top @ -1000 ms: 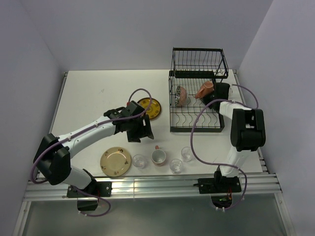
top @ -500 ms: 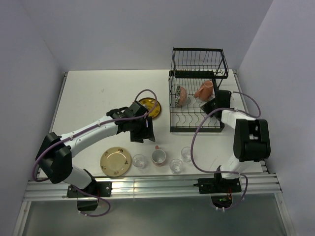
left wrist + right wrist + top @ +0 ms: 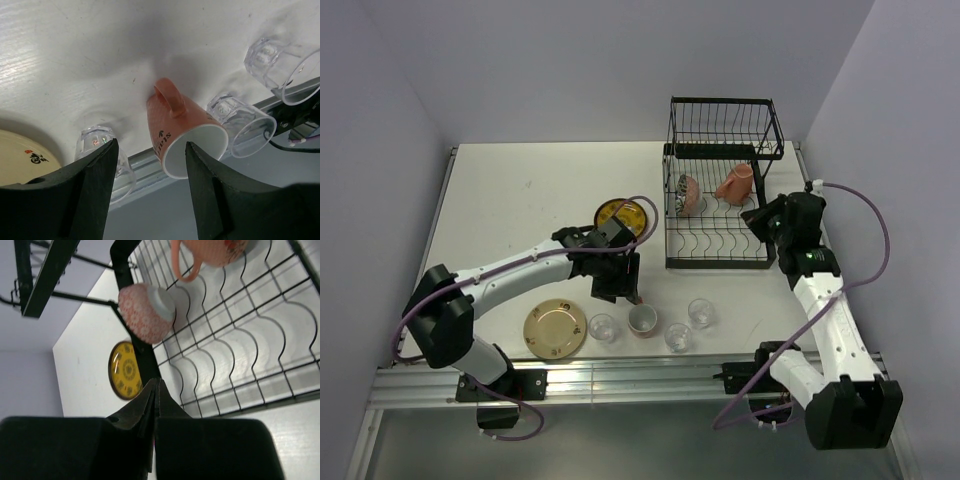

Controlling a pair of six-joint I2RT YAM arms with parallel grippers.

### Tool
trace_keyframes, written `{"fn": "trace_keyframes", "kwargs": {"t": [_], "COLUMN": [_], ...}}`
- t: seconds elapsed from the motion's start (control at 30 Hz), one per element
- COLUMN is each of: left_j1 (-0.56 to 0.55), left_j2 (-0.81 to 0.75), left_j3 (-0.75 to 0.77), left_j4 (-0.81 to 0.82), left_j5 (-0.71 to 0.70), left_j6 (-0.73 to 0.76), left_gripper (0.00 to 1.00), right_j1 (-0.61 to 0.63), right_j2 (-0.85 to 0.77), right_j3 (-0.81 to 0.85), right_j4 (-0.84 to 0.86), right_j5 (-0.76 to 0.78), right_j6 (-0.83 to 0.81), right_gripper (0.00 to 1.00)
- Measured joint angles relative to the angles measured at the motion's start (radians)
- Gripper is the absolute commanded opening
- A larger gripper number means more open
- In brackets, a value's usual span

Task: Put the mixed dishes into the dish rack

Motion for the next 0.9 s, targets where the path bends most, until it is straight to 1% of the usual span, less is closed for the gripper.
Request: {"fn": "trace_keyframes", "kwargs": {"t": [0.1,0.23,0.33,0.47,0.5,0.57,0.6,0.63,0.67,0.7,0.73,0.77,0.83,0.9], "left_j1": [-0.028,-0.061,-0.076,-0.08,-0.08,-0.08,-0.08,-0.08,-0.079,-0.08,-0.08,-0.08,-0.08,-0.078], "left_j2": [0.014,0.049,0.083,0.16,0.18,0.222,0.243,0.26,0.274,0.289,0.299,0.311,0.321,0.321], "left_j3": [0.008,0.021,0.027,0.056,0.066,0.092,0.111,0.132,0.157,0.188,0.216,0.251,0.305,0.37], "left_j4": [-0.011,-0.025,-0.037,-0.056,-0.059,-0.066,-0.074,-0.084,-0.092,-0.105,-0.115,-0.127,-0.148,-0.184], "left_j5": [-0.006,-0.018,-0.027,-0.038,-0.043,-0.055,-0.063,-0.074,-0.077,-0.09,-0.098,-0.108,-0.136,-0.18], "left_j6": [0.006,0.014,0.021,0.038,0.04,0.055,0.063,0.069,0.081,0.092,0.103,0.113,0.125,0.135], "left_gripper": [0.61,0.62,0.6,0.43,0.34,0.27,0.16,0.09,0.0,0.0,0.0,0.0,0.0,0.0], "right_j1": [0.017,0.033,0.055,0.072,0.075,0.078,0.079,0.08,0.083,0.085,0.089,0.09,0.091,0.091], "right_j2": [-0.047,-0.066,-0.072,-0.072,-0.073,-0.073,-0.073,-0.073,-0.073,-0.073,-0.073,-0.073,-0.069,-0.051], "right_j3": [0.0,0.0,0.006,0.045,0.058,0.089,0.104,0.117,0.132,0.141,0.152,0.16,0.174,0.196], "right_j4": [-0.059,-0.116,-0.148,-0.18,-0.182,-0.187,-0.192,-0.194,-0.197,-0.2,-0.204,-0.208,-0.218,-0.229], "right_j5": [-0.014,-0.026,-0.039,-0.05,-0.052,-0.057,-0.061,-0.064,-0.068,-0.074,-0.083,-0.09,-0.112,-0.138], "right_j6": [-0.007,-0.01,-0.01,-0.009,-0.009,-0.009,-0.011,-0.011,-0.011,-0.016,-0.018,-0.018,-0.024,-0.026], "right_gripper": [0.0,0.0,0.0,0.0,0.0,0.11,0.17,0.29,0.35,0.39,0.49,0.54,0.62,0.63]}}
